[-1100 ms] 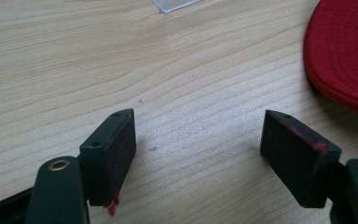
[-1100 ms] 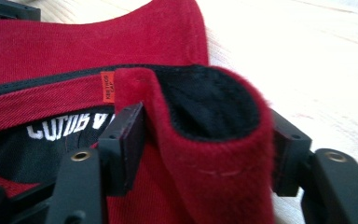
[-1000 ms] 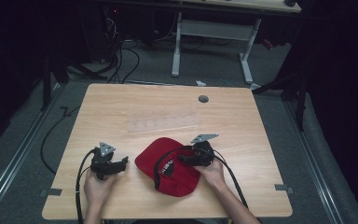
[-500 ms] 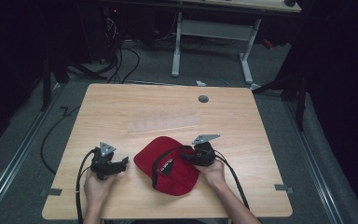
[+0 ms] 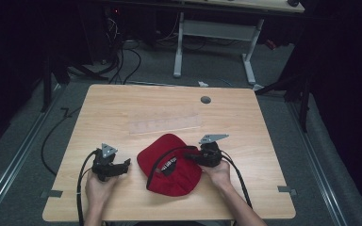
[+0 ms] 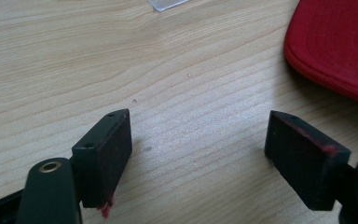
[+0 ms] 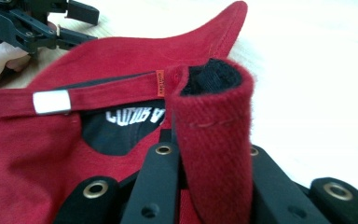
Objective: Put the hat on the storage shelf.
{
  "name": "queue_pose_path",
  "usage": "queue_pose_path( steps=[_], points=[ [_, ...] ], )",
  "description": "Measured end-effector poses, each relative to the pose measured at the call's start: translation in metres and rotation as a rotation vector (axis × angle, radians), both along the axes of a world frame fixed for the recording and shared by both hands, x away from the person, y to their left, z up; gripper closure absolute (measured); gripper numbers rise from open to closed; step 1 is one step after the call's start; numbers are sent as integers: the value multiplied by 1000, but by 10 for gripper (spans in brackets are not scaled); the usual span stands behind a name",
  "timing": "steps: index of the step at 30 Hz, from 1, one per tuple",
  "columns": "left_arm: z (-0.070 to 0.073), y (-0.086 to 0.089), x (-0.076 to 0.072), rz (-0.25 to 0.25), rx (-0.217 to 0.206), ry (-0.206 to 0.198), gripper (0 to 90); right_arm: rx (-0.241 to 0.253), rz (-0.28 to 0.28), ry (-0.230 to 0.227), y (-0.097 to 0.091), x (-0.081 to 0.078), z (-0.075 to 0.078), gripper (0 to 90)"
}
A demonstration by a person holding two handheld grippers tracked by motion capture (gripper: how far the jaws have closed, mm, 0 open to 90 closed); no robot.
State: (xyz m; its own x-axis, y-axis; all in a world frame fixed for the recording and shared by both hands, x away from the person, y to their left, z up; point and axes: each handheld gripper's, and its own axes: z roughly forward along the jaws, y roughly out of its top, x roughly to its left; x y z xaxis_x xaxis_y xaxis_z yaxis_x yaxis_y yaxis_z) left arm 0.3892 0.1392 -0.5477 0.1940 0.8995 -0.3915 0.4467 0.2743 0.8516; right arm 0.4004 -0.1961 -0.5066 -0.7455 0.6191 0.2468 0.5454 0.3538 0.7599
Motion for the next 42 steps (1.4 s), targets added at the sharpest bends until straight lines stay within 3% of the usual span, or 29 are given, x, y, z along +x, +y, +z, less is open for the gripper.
queue_pose_path(
  steps=[7, 9, 13, 18, 32, 42],
  points=[
    [0, -1, -1, 8, 0, -1, 241, 33, -28, -3, -10, -1, 10, 853],
    [1, -3, -3, 21, 0, -13, 285, 38, -33, 1, -13, -1, 12, 853],
    [1, -10, -7, 10, 52, -42, 299, 55, -44, -10, -21, -3, 18, 853],
    [5, -23, -15, -46, 14, -42, 284, 83, -64, 6, -27, -4, 23, 854],
    [8, -66, -27, -189, -14, -39, 254, 138, -91, -1, -40, -3, 41, 854],
    [13, -92, -31, -264, 16, -51, 230, 171, -64, -8, -32, 1, 55, 854]
  ],
)
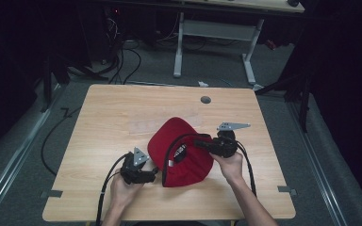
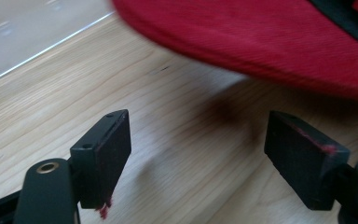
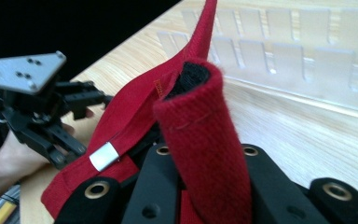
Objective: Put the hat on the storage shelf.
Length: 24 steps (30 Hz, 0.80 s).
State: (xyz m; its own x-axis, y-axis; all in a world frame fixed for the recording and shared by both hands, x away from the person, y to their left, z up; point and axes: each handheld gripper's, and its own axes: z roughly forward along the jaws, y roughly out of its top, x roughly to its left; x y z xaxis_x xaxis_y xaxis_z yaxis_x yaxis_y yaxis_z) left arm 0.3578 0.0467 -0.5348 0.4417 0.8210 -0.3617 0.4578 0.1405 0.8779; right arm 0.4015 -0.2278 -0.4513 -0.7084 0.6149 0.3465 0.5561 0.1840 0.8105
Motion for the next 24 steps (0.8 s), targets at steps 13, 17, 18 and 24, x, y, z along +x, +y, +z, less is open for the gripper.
queue_pose_path(
  steps=[13, 17, 18, 24],
  points=[
    [19, 4, -9, 5, -67, -98, 231, -84, -6, 34, 9, 2, -2, 851],
    [21, 5, -11, 3, -68, -111, 225, -106, -3, 50, 8, 1, -3, 850],
    [22, 4, -12, -1, -68, -116, 223, -123, -2, 53, 8, 0, -3, 849],
    [25, 2, -17, -15, -24, -162, 218, -147, 1, 81, 7, 0, -9, 848]
  ],
)
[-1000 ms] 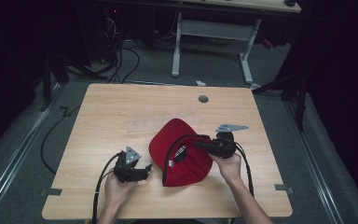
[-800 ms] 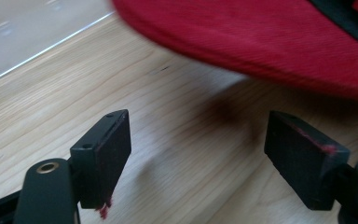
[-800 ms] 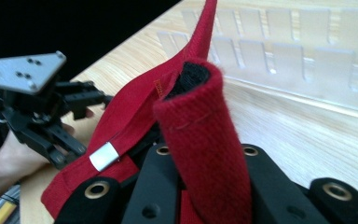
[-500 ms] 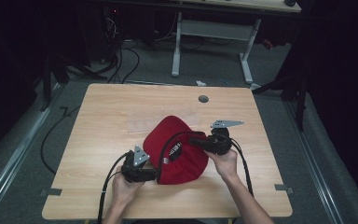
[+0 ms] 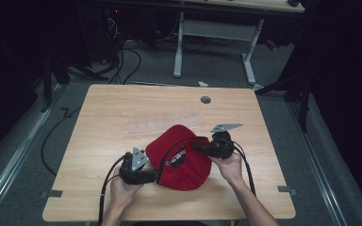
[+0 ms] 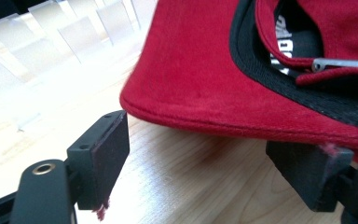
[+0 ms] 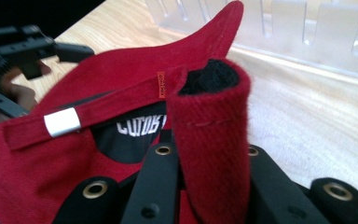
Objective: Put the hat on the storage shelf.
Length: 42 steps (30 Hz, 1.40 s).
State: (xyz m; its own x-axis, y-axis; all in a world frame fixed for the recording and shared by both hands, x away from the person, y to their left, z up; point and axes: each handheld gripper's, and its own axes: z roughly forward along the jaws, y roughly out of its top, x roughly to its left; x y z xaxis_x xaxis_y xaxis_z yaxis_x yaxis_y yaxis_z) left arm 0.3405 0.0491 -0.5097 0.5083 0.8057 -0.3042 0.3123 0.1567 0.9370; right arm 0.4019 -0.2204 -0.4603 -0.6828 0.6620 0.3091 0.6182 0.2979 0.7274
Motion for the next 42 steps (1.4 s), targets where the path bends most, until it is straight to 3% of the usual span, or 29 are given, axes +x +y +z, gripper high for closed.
queue_pose_path(
  steps=[5, 8, 16, 22, 26, 27, 30, 32, 39, 42],
  points=[
    [0, -3, -5, -20, 30, -23, 217, -31, 13, 21, -1, -4, -5, 848],
    [1, -3, -4, -21, 44, -30, 217, -15, 26, 38, 1, -2, -6, 847],
    [-1, -6, -7, -29, 138, -56, 238, 4, 51, 66, 9, -1, -5, 846],
    [-1, -3, -9, -48, 151, -55, 354, 44, 88, 116, 15, 4, -11, 841],
    [1, -5, -10, -84, 177, -50, 448, 49, 93, 114, 14, 5, -11, 832],
    [2, -6, -10, -98, 174, -46, 515, 69, 85, 111, 11, 6, -11, 822],
    [7, -7, -12, -139, 160, -33, 587, 86, 75, 113, 7, 9, -12, 810],
    [11, -6, -13, -175, 135, -3, 639, 90, 74, 105, 6, 10, -12, 797],
    [19, -9, -16, -249, 156, 14, 751, 150, 48, 105, 2, 14, -13, 686],
    [22, -11, -18, -267, 162, 9, 787, 180, 23, 80, -4, 15, -9, 625]
  ],
)
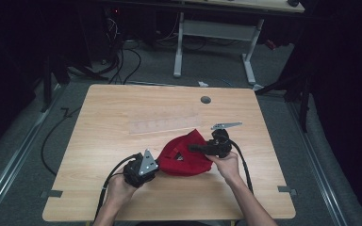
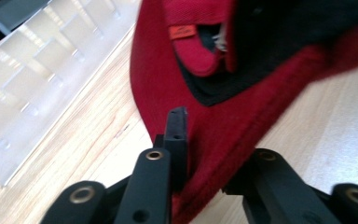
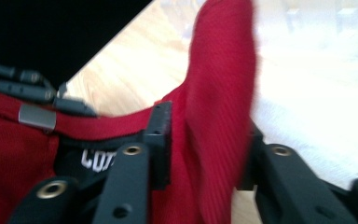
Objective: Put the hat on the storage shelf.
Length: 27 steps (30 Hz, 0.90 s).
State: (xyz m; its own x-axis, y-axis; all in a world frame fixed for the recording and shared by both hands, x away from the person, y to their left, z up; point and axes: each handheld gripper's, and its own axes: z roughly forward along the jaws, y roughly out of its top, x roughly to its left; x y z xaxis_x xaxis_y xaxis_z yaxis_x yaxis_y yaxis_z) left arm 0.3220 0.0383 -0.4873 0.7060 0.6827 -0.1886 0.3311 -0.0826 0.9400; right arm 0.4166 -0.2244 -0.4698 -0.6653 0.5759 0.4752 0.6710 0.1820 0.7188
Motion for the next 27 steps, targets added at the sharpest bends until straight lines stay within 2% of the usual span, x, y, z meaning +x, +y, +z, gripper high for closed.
queue_pose_path(
  steps=[3, 5, 7, 8, 10, 13, 17, 18, 20, 22, 24, 27],
  points=[
    [1, -1, -2, -12, 1, -5, 808, 54, -41, -10, -10, 1, 6, 578],
    [3, -2, -1, -17, 1, -13, 823, 67, -73, -34, -18, 1, 13, 548],
    [8, 0, -1, -10, -20, -22, 854, 83, -108, -59, -27, 1, 19, 524],
    [11, 2, 0, -17, -46, -4, 856, 96, -141, -80, -36, 1, 24, 489],
    [12, 4, 1, -6, -48, -7, 857, 98, -153, -87, -39, 1, 26, 485],
    [12, 6, 2, -3, -56, 5, 857, 85, -177, -123, -44, -3, 30, 463],
    [14, 10, 4, 10, -72, 13, 858, 94, -212, -148, -50, -5, 27, 433],
    [14, 12, 4, 17, -87, 15, 857, 95, -219, -154, -51, -6, 26, 432],
    [16, 19, 6, 33, -127, 29, 857, 76, -235, -166, -54, -7, 23, 423],
    [18, 24, 8, 55, -159, 35, 857, 67, -243, -152, -56, -7, 19, 408],
    [19, 28, 10, 73, -190, 47, 857, -10, -233, -148, -55, -7, 14, 402],
    [21, 32, 13, 81, -212, 54, 857, -81, -229, -148, -52, -7, 9, 396]
  ],
)
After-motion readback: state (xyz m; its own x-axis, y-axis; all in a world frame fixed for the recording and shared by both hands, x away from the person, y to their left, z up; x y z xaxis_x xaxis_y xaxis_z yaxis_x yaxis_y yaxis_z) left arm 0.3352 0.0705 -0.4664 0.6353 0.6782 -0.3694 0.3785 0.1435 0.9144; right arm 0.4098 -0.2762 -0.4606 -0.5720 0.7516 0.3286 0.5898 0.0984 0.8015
